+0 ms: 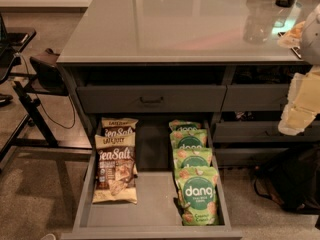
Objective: Pick brown chip bag from middle drawer and place on counter
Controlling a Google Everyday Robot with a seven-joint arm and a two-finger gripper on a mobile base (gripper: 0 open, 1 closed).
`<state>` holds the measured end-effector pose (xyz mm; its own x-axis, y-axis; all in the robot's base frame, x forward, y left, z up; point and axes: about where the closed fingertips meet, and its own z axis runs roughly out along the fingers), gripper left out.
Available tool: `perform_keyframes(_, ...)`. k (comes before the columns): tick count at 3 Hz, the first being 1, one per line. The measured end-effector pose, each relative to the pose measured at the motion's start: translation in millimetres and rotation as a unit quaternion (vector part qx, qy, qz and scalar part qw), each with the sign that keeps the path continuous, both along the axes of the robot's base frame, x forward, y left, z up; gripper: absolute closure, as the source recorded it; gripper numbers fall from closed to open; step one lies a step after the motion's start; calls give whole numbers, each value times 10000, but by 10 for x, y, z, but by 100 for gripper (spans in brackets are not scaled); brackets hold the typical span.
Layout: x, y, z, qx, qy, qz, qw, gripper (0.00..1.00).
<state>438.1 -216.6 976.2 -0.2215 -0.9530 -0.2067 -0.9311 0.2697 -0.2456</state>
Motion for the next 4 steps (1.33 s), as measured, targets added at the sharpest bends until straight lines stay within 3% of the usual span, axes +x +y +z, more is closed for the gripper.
perform_keyframes(1, 0, 0, 0, 1, 0, 0, 10000, 0)
perform_keyframes(2, -12, 123, -178, 238, -24, 113, 9996, 0)
perform_keyframes(3, -96, 444, -658, 875, -18, 544, 9947, 0)
perform_keyframes(4, -136, 989, -1341, 1793, 77, 1104, 9775, 0)
